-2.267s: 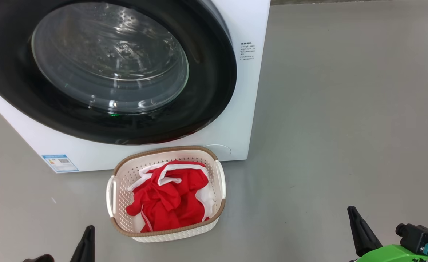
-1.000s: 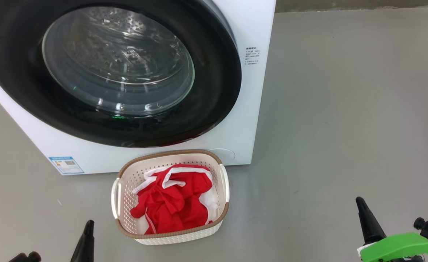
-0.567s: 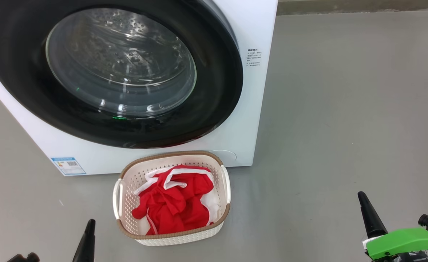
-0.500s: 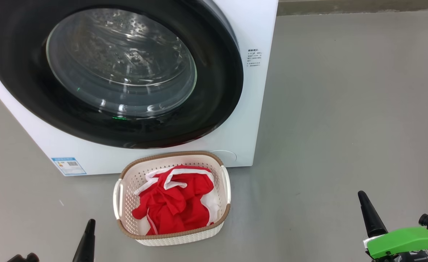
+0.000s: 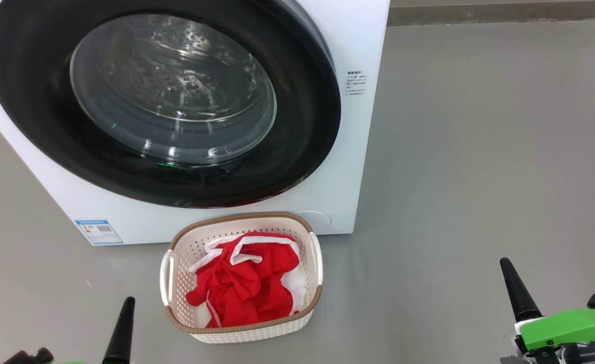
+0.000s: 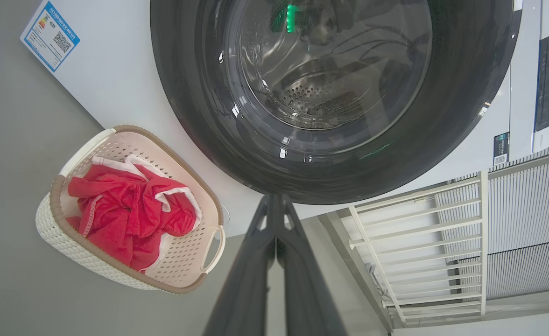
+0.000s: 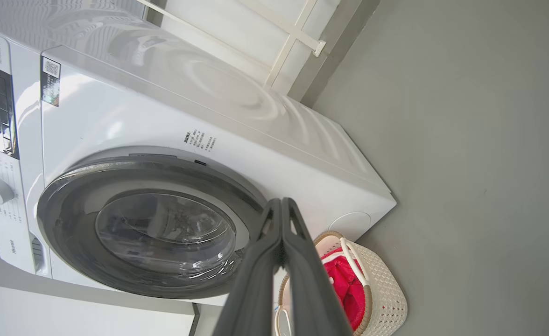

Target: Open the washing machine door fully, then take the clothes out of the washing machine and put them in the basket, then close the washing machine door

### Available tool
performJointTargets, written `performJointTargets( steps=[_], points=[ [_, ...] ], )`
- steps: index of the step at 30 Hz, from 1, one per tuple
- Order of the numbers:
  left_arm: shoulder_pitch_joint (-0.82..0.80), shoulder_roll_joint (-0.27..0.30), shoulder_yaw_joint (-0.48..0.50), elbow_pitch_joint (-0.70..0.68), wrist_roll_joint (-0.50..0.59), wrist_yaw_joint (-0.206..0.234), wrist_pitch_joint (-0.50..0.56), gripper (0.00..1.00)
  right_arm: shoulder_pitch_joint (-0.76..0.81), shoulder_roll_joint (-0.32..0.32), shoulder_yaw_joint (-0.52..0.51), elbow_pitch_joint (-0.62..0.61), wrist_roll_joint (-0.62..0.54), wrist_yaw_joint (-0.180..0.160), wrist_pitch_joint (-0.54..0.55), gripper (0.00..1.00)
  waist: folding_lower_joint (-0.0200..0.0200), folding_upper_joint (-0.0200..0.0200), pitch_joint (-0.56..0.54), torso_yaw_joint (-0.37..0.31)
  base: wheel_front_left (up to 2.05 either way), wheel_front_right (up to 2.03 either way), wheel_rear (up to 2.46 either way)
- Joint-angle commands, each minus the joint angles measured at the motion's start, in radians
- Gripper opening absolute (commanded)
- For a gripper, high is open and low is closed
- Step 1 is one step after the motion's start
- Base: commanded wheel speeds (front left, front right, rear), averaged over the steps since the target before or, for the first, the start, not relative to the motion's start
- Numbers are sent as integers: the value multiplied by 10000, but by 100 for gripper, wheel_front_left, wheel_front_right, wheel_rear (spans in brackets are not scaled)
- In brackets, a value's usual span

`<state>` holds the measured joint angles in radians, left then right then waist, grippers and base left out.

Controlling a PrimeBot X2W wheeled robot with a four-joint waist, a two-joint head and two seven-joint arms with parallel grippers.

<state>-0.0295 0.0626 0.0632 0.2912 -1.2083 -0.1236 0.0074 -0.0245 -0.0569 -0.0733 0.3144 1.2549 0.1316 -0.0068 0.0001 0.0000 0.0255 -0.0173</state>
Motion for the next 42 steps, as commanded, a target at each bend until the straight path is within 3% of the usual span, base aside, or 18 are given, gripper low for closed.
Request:
performJointTargets(
  steps=[1, 36, 42],
  points=[
    [-436, 71, 302, -310, -247, -51, 54, 0, -457, -87, 78, -313, 282, -6, 91, 0, 0, 0, -8, 7, 0, 0, 0],
    [-784, -123, 510, -463, -3989, -71, 1059, 0, -826, 7, -328, -699, 3590, -9, 1137, 0, 0, 0, -223, 173, 0, 0, 0],
    [-785, -124, 510, -463, -4000, -71, 1061, 0, -828, 13, -338, -700, 3592, -9, 1146, 0, 0, 0, -224, 173, 0, 0, 0]
  ],
)
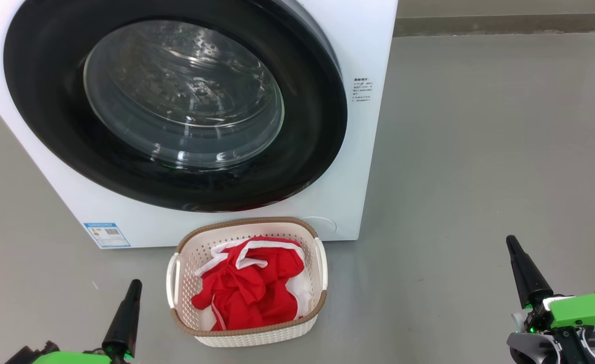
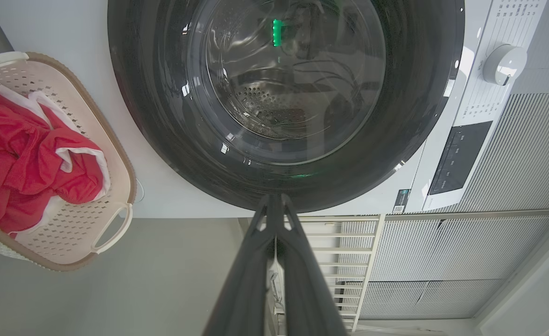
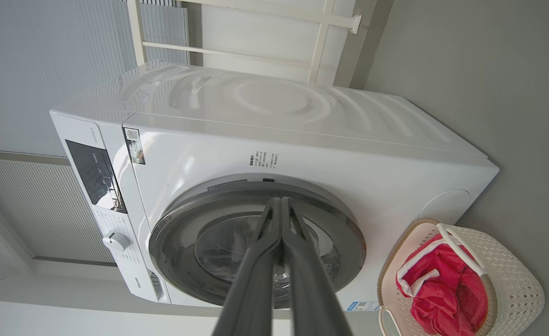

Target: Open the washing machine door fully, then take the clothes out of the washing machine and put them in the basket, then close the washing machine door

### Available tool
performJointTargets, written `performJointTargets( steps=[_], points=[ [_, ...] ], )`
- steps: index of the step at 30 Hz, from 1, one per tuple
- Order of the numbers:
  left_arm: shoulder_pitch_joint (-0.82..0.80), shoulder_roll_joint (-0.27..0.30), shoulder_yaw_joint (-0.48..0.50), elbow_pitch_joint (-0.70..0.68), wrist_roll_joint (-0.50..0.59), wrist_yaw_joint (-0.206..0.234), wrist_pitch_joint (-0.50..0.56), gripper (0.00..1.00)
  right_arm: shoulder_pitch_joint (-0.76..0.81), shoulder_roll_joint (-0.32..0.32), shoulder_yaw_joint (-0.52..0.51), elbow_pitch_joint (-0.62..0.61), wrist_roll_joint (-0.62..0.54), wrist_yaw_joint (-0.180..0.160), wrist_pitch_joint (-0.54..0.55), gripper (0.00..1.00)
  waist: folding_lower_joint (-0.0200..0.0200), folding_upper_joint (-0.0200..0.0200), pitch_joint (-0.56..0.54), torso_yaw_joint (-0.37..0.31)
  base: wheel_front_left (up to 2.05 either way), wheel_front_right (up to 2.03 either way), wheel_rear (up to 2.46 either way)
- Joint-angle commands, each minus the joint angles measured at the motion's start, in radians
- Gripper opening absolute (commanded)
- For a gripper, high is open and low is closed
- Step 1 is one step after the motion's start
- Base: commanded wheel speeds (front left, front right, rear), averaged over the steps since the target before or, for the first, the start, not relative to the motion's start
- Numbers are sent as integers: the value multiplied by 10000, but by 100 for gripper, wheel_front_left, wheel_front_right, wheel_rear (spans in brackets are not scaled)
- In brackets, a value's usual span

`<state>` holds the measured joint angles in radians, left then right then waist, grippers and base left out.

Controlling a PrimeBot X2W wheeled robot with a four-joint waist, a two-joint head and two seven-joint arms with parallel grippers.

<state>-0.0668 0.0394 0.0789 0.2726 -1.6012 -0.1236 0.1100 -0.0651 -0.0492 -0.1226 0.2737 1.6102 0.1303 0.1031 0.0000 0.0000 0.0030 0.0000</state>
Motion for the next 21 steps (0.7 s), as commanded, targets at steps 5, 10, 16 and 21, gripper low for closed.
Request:
performJointTargets(
  steps=[5, 10, 16, 21],
  points=[
    [-412, 108, 352, -277, -71, -71, 35, 0, -422, -61, 151, -293, 35, 4, 51, 0, 0, 0, 1, 0, 0, 0, 0],
    [-412, 108, 352, -277, -72, -71, 35, 0, -422, -57, 145, -293, 31, 4, 56, 0, 0, 0, 1, 0, 0, 0, 0],
    [-412, 108, 352, -277, -72, -71, 35, 0, -423, -53, 139, -292, 26, 4, 60, 0, 0, 0, 1, 0, 0, 0, 0],
    [-412, 108, 351, -277, -72, -71, 34, 0, -423, -50, 135, -292, 22, 4, 64, 0, 0, 0, 1, 0, 0, 0, 0]
  ],
)
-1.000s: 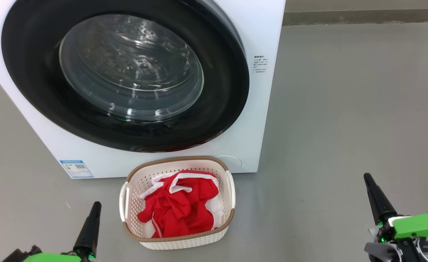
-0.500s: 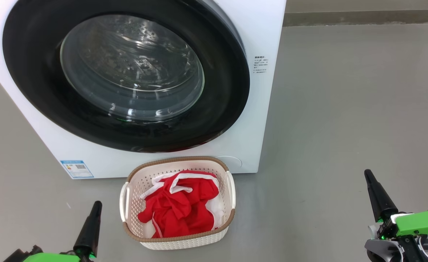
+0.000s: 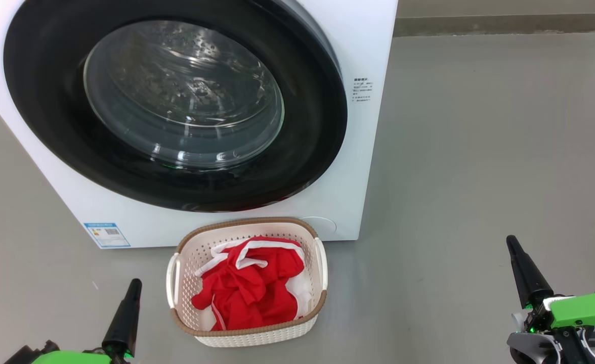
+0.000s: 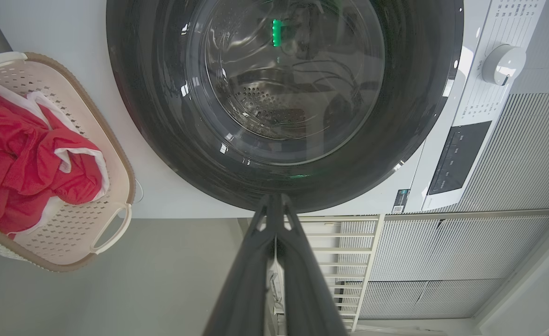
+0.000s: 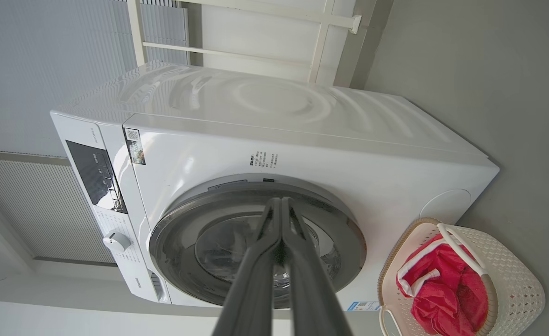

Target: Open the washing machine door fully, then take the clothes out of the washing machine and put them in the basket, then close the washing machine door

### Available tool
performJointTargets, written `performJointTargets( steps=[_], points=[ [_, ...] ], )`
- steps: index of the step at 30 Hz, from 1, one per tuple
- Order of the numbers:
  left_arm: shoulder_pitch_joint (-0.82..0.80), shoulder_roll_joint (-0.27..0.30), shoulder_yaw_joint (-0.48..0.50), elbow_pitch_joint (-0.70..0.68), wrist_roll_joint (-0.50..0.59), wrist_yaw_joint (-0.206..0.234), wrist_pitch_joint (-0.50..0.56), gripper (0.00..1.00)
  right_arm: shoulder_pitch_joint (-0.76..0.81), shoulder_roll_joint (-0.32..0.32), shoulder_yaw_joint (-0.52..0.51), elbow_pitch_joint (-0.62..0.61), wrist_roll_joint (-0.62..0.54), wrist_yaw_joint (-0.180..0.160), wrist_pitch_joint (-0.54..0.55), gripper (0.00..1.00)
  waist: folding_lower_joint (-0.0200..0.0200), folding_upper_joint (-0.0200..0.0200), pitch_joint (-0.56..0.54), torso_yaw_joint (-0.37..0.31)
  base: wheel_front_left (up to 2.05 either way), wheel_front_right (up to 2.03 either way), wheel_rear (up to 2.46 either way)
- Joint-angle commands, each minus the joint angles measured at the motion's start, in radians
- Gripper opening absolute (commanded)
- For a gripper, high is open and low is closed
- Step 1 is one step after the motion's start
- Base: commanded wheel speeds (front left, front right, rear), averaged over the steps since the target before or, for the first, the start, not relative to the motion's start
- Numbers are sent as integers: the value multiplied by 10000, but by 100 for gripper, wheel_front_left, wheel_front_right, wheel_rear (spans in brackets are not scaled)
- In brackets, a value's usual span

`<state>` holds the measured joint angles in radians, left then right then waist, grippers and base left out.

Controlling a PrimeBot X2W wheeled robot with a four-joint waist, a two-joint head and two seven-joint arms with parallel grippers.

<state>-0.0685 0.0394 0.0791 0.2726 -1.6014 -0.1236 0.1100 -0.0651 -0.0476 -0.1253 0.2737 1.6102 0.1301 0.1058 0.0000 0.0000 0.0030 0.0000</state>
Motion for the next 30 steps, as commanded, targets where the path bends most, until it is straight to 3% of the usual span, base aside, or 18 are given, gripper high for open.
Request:
performJointTargets(
  steps=[1, 30],
  points=[
    [-395, 108, 349, -277, -70, -71, 34, 0, -423, -65, 161, -292, 21, 6, 38, 0, 0, 0, 0, 0, 0, 0, 0],
    [-395, 108, 348, -277, -71, -71, 33, 0, -425, -51, 141, -291, 4, 6, 54, 0, 0, 0, 0, 0, 0, 0, 0]
  ],
)
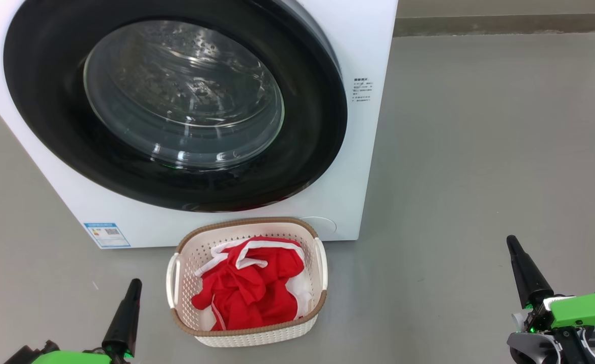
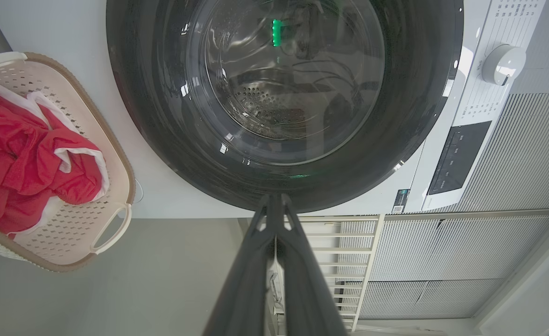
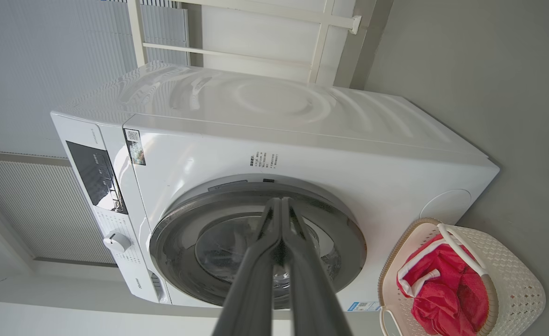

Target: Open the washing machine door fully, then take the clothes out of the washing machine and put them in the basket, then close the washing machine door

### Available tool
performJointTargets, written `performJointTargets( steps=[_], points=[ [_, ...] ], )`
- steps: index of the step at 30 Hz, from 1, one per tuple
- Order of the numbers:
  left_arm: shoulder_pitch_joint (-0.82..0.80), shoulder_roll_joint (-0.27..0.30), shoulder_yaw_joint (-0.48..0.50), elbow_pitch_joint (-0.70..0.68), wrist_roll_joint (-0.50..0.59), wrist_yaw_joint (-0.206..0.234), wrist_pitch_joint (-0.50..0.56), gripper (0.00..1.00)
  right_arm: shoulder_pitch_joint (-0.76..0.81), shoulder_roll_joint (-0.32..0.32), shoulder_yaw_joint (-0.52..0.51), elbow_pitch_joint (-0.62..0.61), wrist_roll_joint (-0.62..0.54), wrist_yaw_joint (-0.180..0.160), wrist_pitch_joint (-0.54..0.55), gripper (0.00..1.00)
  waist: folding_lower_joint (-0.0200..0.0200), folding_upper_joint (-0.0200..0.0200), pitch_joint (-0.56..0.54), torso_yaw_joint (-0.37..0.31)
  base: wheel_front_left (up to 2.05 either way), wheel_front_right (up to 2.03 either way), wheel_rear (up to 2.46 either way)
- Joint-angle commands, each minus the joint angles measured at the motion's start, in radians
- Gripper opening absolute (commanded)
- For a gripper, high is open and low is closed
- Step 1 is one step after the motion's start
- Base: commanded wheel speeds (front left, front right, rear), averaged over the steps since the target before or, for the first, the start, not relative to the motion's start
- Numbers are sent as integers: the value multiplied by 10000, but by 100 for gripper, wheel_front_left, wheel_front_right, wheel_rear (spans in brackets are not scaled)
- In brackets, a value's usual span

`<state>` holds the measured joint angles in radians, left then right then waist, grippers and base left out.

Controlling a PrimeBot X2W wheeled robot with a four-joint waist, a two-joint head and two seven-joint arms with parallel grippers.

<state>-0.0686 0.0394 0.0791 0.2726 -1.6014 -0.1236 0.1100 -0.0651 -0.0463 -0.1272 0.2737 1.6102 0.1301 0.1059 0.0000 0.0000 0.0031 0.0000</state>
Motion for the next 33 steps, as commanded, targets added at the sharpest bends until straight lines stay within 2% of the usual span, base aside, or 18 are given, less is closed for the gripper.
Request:
performJointTargets(
  steps=[1, 33],
  points=[
    [-394, 108, 348, -277, -71, -71, 33, 0, -425, -64, 159, -291, 4, 6, 53, 0, 0, 0, 0, 0, 0, 0, 0],
    [-394, 108, 347, -277, -72, -71, 32, 0, -427, -54, 144, -290, -8, 6, 64, 0, 0, 0, 0, 0, 0, 0, 0]
  ],
)
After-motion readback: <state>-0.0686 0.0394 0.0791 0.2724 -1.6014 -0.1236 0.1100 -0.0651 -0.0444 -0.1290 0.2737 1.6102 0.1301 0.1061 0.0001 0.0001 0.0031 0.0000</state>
